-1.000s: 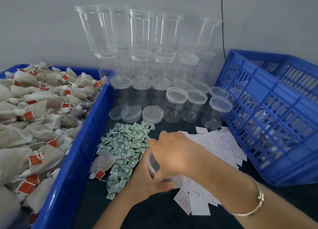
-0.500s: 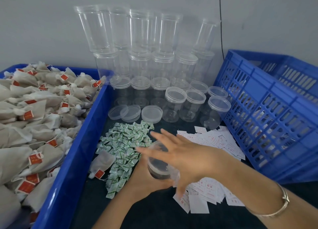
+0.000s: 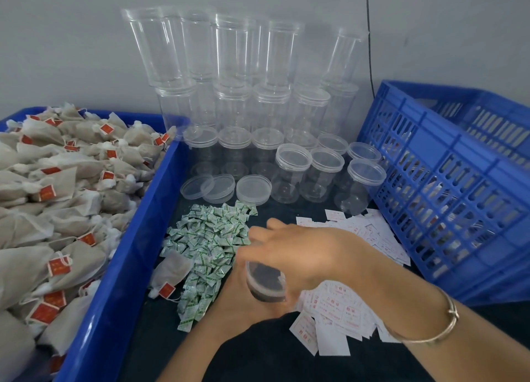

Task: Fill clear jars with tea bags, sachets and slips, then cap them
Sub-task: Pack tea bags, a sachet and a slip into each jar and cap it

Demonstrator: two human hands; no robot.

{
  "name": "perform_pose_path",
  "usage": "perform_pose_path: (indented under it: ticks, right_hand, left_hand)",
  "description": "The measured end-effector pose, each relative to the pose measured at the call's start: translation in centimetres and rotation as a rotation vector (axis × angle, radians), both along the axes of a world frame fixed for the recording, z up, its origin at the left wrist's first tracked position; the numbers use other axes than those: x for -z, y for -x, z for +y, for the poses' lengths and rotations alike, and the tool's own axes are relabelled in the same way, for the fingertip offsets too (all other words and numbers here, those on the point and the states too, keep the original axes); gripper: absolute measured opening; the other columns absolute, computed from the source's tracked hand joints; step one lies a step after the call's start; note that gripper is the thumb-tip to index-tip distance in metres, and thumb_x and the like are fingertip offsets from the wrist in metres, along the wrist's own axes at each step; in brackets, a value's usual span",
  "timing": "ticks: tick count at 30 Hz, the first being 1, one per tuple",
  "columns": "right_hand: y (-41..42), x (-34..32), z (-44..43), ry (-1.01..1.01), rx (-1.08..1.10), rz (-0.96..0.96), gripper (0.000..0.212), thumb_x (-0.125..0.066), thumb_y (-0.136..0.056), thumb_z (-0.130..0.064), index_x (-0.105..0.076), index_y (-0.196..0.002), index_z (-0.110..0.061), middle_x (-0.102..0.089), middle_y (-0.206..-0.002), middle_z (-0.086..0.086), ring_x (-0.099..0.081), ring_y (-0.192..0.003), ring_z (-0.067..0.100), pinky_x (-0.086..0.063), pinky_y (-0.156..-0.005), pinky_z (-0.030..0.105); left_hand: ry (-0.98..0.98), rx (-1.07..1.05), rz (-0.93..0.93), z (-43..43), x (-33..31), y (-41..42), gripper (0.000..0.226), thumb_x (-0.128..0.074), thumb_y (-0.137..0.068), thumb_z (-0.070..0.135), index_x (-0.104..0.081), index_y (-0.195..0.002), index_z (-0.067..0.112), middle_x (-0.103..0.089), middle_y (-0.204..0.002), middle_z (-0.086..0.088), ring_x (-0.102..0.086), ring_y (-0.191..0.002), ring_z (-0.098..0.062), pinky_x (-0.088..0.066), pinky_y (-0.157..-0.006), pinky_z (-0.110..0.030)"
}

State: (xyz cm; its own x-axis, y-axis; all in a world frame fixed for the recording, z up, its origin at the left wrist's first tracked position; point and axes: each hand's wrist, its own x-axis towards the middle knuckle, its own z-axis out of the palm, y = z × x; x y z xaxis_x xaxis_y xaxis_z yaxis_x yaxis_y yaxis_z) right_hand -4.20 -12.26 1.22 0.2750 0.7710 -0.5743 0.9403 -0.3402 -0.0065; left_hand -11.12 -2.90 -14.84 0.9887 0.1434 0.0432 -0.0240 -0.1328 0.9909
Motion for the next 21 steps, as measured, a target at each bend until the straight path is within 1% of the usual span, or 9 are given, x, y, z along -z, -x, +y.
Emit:
perform_pose_path:
  ticks: [4,6,8,9,11,13,16,18,21]
  right_hand:
    - [-0.5,1.2,-0.6,-0.079,-0.168,-0.016,0.071,-0.066,-0.086,0.0,-0.04,-0.146,-0.026,-0.033,-0.145,-0.001,-0.025,-0.133,0.028,-0.037,-0.108,0.042]
    - [-0.5,1.3,-1.2,-0.011,-0.089,0.077,0.098,-0.08,-0.082,-0.017,-0.02,-0.155,-0.044,-0.003,-0.165,-0.006,0.004,-0.151,0.022,-0.004,-0.125,0.047]
    - [-0.7,0.8,-1.6,-0.017,0.081,0.18,0.112,-0.081,-0.078,-0.049,0.004,-0.15,-0.06,0.029,-0.162,-0.012,0.028,-0.148,0.015,0.014,-0.117,0.047]
    - [-0.8,0.5,-1.5,-0.074,0.159,0.159,0.105,-0.071,-0.082,-0.061,0.009,-0.149,-0.061,0.031,-0.162,-0.009,0.024,-0.15,0.018,0.01,-0.118,0.05]
    - [-0.8,0.1,-0.8,-0.116,0.25,-0.03,0.076,-0.04,-0.091,-0.073,-0.001,-0.153,-0.054,0.004,-0.166,0.005,-0.019,-0.148,0.032,-0.024,-0.115,0.056]
    - [-0.2,0.4,0.3,-0.037,0.289,-0.175,0.077,-0.025,-0.091,-0.078,-0.031,-0.15,-0.028,-0.045,-0.138,0.014,-0.048,-0.103,0.029,-0.04,-0.083,0.043]
    - [0.5,1.2,0.8,-0.028,0.295,-0.194,0.076,-0.04,-0.09,-0.076,-0.045,-0.127,-0.01,-0.049,-0.085,0.002,-0.049,-0.08,0.024,-0.037,-0.073,0.039]
    - [0.2,1.0,0.6,-0.019,0.254,-0.11,0.066,-0.058,-0.089,-0.062,-0.039,-0.132,-0.015,-0.04,-0.087,-0.001,-0.047,-0.085,0.024,-0.038,-0.072,0.038]
    - [-0.7,0.6,0.0,-0.01,0.154,-0.006,0.077,-0.081,-0.077,-0.04,-0.031,-0.134,-0.026,-0.034,-0.1,-0.004,-0.036,-0.101,0.021,-0.039,-0.077,0.036]
  left_hand:
    - [-0.029,-0.019,0.072,0.9,0.3,0.9,0.08,-0.092,-0.055,0.022,-0.05,-0.122,0.025,-0.061,-0.119,0.0,-0.062,-0.107,-0.005,-0.049,-0.081,-0.014]
    - [-0.059,-0.019,0.136,-0.3,-0.4,-0.5,0.099,-0.094,-0.051,0.023,-0.037,-0.131,0.032,-0.052,-0.133,0.005,-0.056,-0.116,-0.002,-0.048,-0.088,-0.013]
    - [-0.133,0.109,0.233,-0.9,-1.6,0.1,0.116,-0.097,-0.042,0.022,-0.032,-0.138,0.02,-0.032,-0.152,-0.009,-0.038,-0.137,-0.008,-0.044,-0.103,-0.023]
    - [-0.164,0.133,0.258,-1.1,-1.3,0.0,0.111,-0.096,-0.043,0.016,-0.035,-0.136,0.012,-0.032,-0.152,-0.014,-0.034,-0.142,-0.018,-0.045,-0.103,-0.029]
    - [-0.066,0.126,0.105,-0.8,-0.5,-0.7,0.089,-0.092,-0.057,0.007,-0.042,-0.13,0.019,-0.057,-0.133,-0.001,-0.051,-0.129,-0.018,-0.049,-0.09,-0.019]
    - [0.034,0.062,0.074,0.3,-0.6,0.3,0.082,-0.088,-0.064,0.003,-0.043,-0.129,0.023,-0.065,-0.12,0.007,-0.061,-0.113,-0.006,-0.049,-0.084,-0.013]
    - [0.076,0.041,0.013,0.7,-0.1,0.4,0.085,-0.087,-0.065,0.001,-0.041,-0.134,0.02,-0.059,-0.122,0.02,-0.059,-0.116,-0.004,-0.05,-0.086,-0.018]
    - [0.061,0.057,0.008,0.5,-0.3,0.0,0.09,-0.087,-0.064,0.004,-0.036,-0.137,0.022,-0.057,-0.128,0.014,-0.056,-0.121,-0.01,-0.05,-0.094,-0.025]
    - [0.02,0.049,-0.042,0.6,0.2,-0.1,0.088,-0.088,-0.063,0.006,-0.038,-0.133,0.026,-0.059,-0.125,0.009,-0.056,-0.121,-0.012,-0.047,-0.098,-0.027]
